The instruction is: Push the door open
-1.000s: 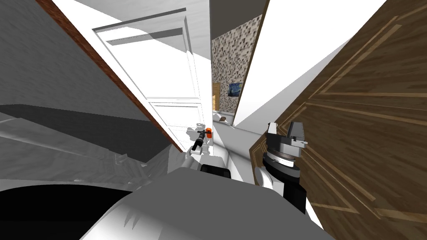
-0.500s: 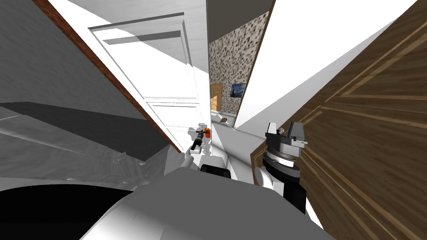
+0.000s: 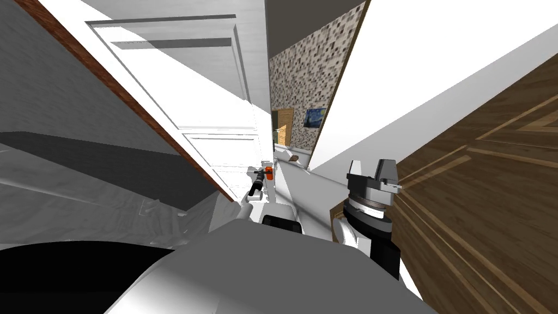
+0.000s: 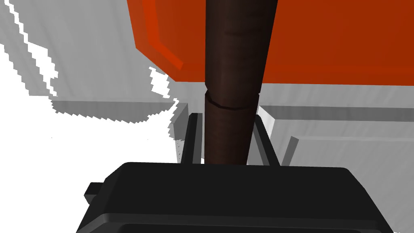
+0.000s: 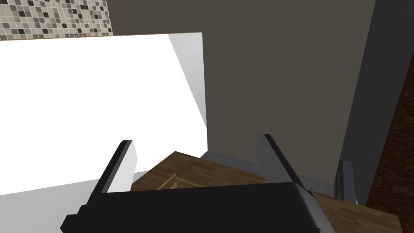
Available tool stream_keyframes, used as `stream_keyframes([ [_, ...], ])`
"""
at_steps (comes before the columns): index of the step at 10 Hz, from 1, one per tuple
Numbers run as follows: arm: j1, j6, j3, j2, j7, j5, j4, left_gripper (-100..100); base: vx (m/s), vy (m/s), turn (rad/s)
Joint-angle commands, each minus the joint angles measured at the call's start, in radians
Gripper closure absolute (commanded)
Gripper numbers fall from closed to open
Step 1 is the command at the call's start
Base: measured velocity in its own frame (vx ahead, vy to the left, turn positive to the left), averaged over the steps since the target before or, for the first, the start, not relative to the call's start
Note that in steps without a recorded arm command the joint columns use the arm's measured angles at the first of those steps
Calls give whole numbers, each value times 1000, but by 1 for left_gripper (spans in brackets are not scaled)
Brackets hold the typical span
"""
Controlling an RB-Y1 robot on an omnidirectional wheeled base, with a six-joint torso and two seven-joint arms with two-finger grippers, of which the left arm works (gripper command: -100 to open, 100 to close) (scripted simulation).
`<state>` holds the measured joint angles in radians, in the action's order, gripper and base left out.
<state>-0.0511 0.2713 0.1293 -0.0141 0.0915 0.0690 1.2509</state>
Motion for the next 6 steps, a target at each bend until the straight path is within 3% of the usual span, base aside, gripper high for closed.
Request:
stream_keyframes([
  [1, 0, 0, 0, 0, 0, 0, 0, 100, 62, -30, 35],
  [2, 0, 1, 20, 21, 3, 3, 5, 100, 116, -46, 36],
  [6, 4, 0, 60, 40, 11, 9, 11, 100, 171, -83, 59],
])
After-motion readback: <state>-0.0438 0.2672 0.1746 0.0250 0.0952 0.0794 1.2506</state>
